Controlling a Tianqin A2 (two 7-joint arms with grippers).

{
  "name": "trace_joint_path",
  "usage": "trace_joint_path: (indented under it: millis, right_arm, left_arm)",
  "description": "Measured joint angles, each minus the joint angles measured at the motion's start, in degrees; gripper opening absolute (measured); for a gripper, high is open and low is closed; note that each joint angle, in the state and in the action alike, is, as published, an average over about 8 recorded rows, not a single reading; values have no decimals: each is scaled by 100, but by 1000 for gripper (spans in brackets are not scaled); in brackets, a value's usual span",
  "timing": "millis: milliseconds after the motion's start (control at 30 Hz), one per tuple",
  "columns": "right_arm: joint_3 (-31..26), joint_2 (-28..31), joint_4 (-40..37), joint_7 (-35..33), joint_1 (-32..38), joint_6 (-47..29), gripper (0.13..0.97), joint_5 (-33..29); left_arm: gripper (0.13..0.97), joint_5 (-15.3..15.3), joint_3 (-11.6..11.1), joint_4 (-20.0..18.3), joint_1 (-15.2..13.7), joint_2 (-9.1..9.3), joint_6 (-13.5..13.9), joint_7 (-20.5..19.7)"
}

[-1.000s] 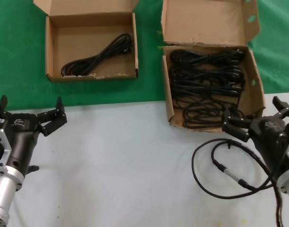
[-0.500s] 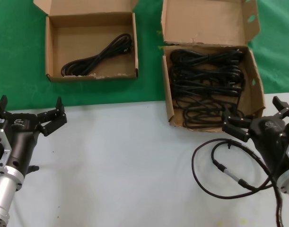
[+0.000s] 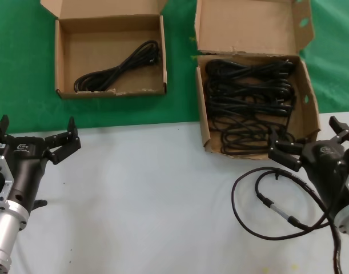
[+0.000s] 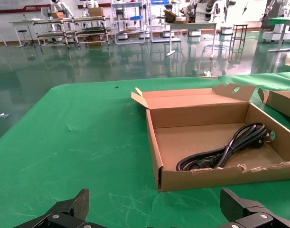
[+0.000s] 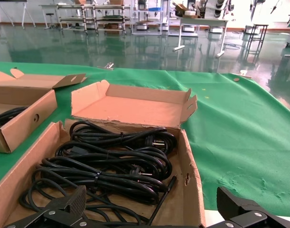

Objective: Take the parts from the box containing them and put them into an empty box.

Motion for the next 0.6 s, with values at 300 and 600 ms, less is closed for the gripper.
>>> trace_joint_path:
  millis: [300, 600]
  right_arm:
    - [0, 0, 0, 0, 0, 0, 966, 0]
    - [0, 0, 0, 0, 0, 0, 966, 0]
  left_arm:
    - [966, 0, 0, 0, 0, 0, 0, 0]
    - [966, 0, 0, 0, 0, 0, 0, 0]
